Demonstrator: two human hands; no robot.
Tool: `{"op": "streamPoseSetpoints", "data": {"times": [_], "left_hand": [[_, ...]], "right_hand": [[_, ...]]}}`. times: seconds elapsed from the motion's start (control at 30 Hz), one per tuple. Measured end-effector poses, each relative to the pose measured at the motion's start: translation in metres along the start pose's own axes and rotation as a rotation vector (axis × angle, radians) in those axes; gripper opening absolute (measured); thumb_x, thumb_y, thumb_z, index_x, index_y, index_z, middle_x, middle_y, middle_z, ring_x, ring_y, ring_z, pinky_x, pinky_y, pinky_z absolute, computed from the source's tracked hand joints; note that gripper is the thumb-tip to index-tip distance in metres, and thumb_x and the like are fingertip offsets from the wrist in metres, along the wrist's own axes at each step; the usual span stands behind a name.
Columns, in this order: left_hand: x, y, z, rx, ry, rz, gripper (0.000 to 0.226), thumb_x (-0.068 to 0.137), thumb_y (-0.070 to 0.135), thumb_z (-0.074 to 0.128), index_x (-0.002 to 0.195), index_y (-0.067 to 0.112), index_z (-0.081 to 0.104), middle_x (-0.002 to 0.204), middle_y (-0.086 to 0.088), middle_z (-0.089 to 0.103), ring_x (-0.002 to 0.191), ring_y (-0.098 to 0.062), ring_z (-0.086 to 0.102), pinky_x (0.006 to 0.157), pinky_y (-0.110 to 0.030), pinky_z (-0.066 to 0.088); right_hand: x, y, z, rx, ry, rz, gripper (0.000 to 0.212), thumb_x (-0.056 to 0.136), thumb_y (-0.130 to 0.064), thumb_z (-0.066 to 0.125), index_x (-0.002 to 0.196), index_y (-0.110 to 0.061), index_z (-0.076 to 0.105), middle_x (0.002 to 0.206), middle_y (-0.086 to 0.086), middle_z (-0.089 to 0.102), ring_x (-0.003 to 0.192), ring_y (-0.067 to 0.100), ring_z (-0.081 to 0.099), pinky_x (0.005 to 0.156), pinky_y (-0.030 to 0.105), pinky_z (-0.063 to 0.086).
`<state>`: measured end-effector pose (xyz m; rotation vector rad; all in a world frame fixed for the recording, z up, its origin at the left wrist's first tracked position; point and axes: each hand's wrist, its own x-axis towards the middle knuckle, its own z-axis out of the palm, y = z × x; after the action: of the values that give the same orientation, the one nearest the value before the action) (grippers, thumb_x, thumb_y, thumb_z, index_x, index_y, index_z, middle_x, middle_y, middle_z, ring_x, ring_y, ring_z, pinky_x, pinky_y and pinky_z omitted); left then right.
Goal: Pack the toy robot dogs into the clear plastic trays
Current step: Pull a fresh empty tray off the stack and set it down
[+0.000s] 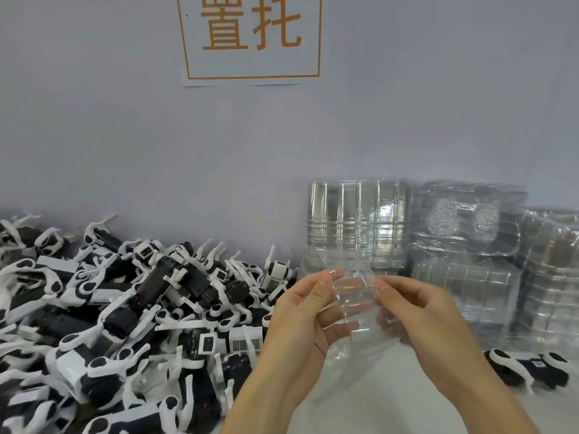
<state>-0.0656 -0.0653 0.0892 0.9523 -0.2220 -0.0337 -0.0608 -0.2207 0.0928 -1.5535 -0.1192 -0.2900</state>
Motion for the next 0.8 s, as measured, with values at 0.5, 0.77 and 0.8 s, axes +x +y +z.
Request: {"op": "streamPoseSetpoints", "data": {"times": [0.5, 0.77, 0.8], "left_hand": [[0.004, 0.006, -0.009, 0.221, 0.096, 0.058, 0.014, 0.093, 0.015, 0.065, 0.091, 0.007, 0.076, 0.094, -0.011, 0.077, 0.063, -0.023, 0.070, 0.043, -0.024, 0.046], [0.004, 0.008, -0.015, 0.148, 0.053, -0.020, 0.026, 0.077, 0.021, 0.065, 0.094, 0.007, 0.079, 0.107, -0.023, 0.074, 0.084, -0.026, 0.071, 0.050, -0.023, 0.050], [0.005, 0.008, -0.015, 0.132, 0.038, -0.020, 0.024, 0.077, 0.022, 0.065, 0.091, 0.010, 0.081, 0.107, -0.022, 0.074, 0.084, -0.024, 0.071, 0.050, -0.023, 0.050]], "right_hand": [[0.000, 0.004, 0.007, 0.013, 0.064, -0.040, 0.010, 0.088, -0.029, 0.072, 0.085, -0.027, 0.081, 0.065, -0.007, 0.068, 0.054, 0.001, 0.058, 0.050, 0.013, 0.046], [-0.003, -0.006, 0.006, 0.012, 0.083, -0.097, 0.009, 0.085, -0.030, 0.074, 0.081, -0.037, 0.078, 0.064, -0.001, 0.065, 0.054, 0.005, 0.055, 0.048, 0.012, 0.046], [-0.003, -0.006, 0.006, 0.027, 0.073, -0.100, 0.005, 0.083, -0.032, 0.075, 0.082, -0.035, 0.078, 0.063, -0.002, 0.063, 0.054, 0.006, 0.054, 0.050, 0.013, 0.047]]}}
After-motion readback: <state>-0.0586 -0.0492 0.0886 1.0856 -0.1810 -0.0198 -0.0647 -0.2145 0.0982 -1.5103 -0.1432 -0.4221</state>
